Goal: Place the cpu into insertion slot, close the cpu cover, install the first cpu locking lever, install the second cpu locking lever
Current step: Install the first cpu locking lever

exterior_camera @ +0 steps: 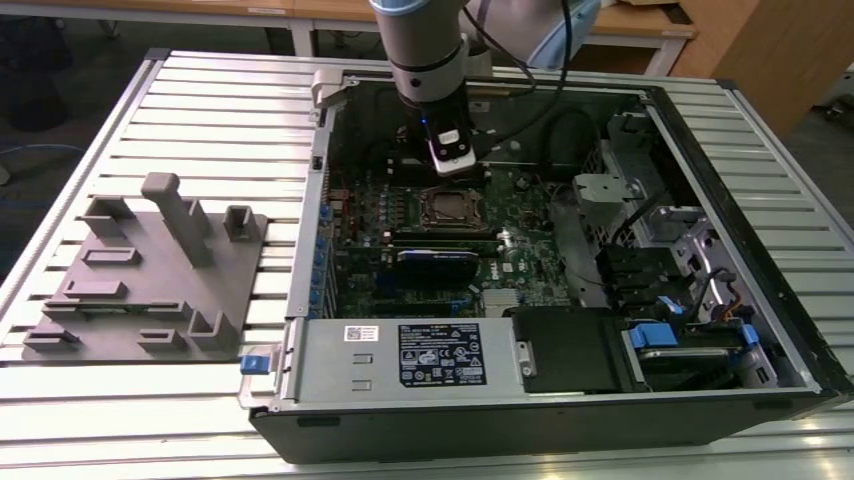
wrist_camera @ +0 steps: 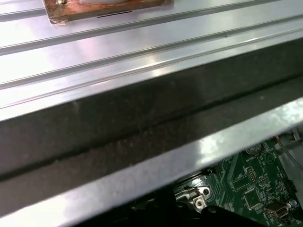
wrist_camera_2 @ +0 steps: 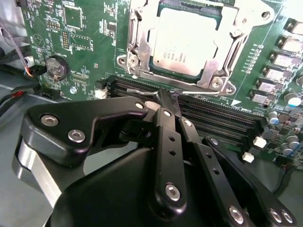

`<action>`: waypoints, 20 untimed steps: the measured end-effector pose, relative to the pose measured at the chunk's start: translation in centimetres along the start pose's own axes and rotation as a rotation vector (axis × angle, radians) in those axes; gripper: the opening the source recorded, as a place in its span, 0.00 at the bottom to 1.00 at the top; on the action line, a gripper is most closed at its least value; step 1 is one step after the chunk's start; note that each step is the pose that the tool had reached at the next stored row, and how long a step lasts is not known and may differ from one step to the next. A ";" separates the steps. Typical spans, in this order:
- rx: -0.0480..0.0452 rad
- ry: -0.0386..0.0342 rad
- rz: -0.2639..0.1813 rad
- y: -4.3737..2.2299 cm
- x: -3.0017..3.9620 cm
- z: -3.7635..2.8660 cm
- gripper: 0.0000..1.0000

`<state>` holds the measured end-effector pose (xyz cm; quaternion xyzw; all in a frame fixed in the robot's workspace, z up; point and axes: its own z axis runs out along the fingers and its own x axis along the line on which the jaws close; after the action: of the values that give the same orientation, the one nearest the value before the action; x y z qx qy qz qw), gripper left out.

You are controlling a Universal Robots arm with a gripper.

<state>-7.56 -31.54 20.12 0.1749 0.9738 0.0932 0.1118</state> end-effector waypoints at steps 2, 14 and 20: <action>0.0009 -0.0011 0.005 0.03 -0.07 0.04 0.11; 0.0093 -0.0103 0.043 0.04 -0.21 0.36 0.11; 0.0166 -0.0193 0.080 0.01 -0.16 0.58 0.11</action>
<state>-7.26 -31.51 19.60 0.2157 0.9656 0.0879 0.1159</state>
